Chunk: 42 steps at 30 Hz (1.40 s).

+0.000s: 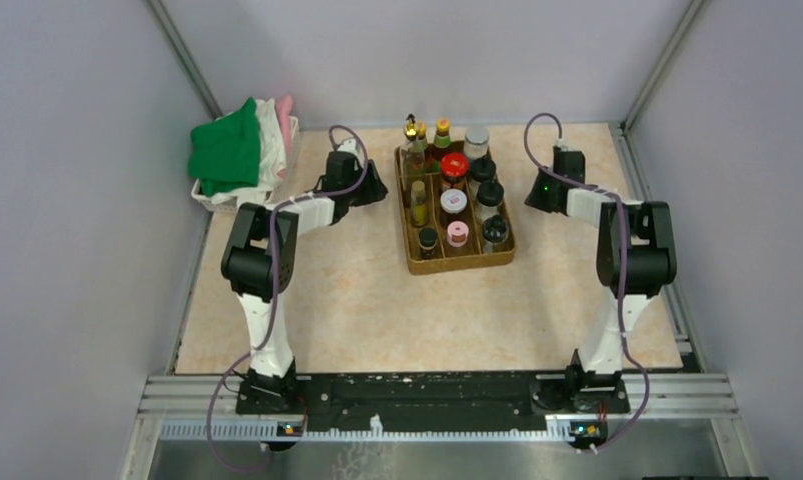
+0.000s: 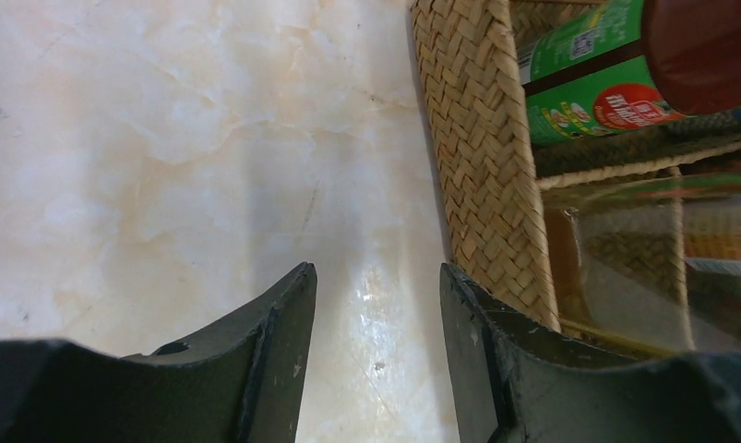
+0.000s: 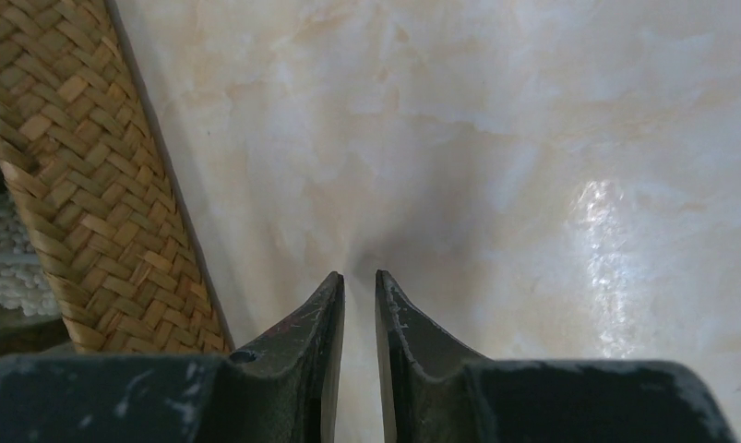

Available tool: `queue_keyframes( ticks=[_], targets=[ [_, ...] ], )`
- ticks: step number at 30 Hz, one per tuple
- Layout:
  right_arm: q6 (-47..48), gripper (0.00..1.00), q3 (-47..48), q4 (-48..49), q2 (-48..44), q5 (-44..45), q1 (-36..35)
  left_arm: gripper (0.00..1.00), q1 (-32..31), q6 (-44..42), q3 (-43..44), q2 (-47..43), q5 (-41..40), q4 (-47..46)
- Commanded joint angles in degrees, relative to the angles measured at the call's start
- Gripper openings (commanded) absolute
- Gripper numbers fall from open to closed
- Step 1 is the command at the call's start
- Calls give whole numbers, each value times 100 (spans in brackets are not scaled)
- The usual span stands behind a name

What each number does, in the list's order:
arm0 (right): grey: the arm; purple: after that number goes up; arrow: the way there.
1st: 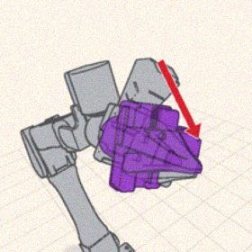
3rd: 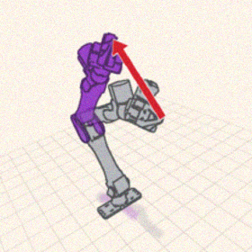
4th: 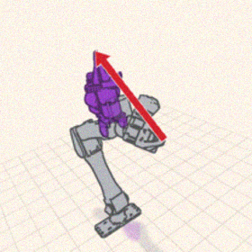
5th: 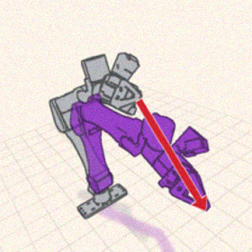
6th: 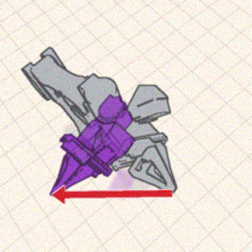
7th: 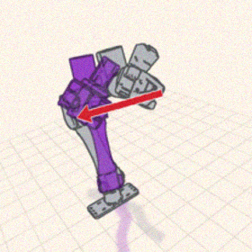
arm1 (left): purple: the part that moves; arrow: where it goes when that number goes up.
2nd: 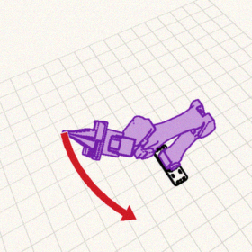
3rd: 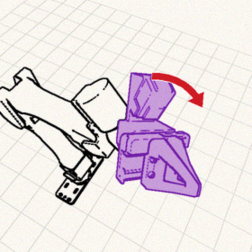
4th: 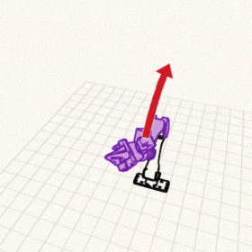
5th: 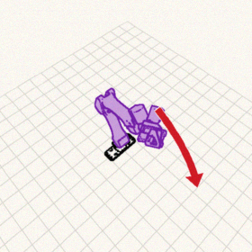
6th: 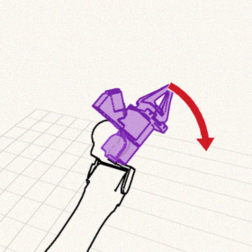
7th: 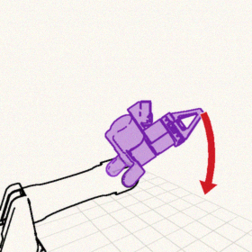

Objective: Organize the condiment bottles
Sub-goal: Reset both arms

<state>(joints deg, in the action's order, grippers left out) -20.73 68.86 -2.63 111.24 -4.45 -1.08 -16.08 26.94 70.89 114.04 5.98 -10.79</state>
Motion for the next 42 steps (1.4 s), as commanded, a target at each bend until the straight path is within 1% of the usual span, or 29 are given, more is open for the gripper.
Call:
queue_keyframes(
  ticks=[1, 6, 11, 16, 21, 25, 29, 31, 34, 41, 42],
  targets=[
    [-89, 19, -233, 422, -134, -312, -194, 57, 72, 62, 350, 349, 516, -202],
    [-56, 20, -682, 443, -419, -68, -689, 53, 74, 280, 524, 683, 987, -538],
    [-171, 20, -1079, 598, -622, -65, -1016, 51, 61, 429, 719, 947, 1372, -760],
    [-216, 20, -1263, 672, -747, 52, -1208, 51, 61, 443, 852, 1020, 1463, -731],
    [-216, 20, -1249, 658, -688, 136, -1210, 50, 62, 415, 720, 901, 1456, -738],
    [-177, 24, -1079, 483, -590, 545, -1169, 50, 62, 348, 432, 638, 1394, -673],
    [-220, 27, -731, 304, -457, 681, -975, 49, 61, 367, -183, 175, 1339, -691],
    [-230, 28, -497, 273, -369, 632, -907, 49, 52, 426, -552, -127, 1350, -837],
    [-174, 29, -56, -54, -83, 506, -863, 49, 14, 491, -1033, -413, 1331, -1016],
    [-126, 29, 227, -94, 69, 463, -832, 48, -76, 539, -1324, -668, 1378, -1039],
    [-116, 29, 238, -75, 85, 344, -833, 48, -94, 552, -1350, -697, 1380, -1039]
  ],
)
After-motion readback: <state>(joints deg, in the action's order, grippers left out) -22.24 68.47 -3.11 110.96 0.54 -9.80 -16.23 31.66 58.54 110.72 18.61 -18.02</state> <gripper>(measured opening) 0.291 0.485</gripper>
